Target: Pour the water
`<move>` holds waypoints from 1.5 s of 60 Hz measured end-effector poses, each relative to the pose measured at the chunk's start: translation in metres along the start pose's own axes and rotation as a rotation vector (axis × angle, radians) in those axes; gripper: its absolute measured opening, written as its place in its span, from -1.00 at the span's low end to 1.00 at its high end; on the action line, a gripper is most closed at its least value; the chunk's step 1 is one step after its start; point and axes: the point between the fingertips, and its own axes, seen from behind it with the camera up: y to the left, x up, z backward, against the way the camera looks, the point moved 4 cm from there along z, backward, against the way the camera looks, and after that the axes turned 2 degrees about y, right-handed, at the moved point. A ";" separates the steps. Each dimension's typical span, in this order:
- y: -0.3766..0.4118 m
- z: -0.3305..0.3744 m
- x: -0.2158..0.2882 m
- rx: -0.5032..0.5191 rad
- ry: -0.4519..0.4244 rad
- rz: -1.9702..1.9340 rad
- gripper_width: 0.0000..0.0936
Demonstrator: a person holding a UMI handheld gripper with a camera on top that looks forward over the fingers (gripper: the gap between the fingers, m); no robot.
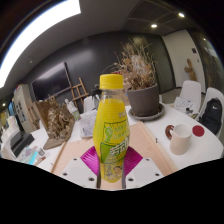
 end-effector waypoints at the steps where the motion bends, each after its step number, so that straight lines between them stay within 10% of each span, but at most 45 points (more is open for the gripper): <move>1: 0.000 0.002 0.007 0.019 0.000 -0.036 -0.41; 30: -0.081 -0.024 0.077 0.450 0.154 -1.336 -0.42; 59: -0.118 -0.037 0.057 0.453 0.290 -1.403 -0.42; 74: -0.152 -0.015 0.146 0.390 0.081 -0.716 -0.41; 90: -0.280 0.006 0.223 0.027 -0.206 0.010 -0.41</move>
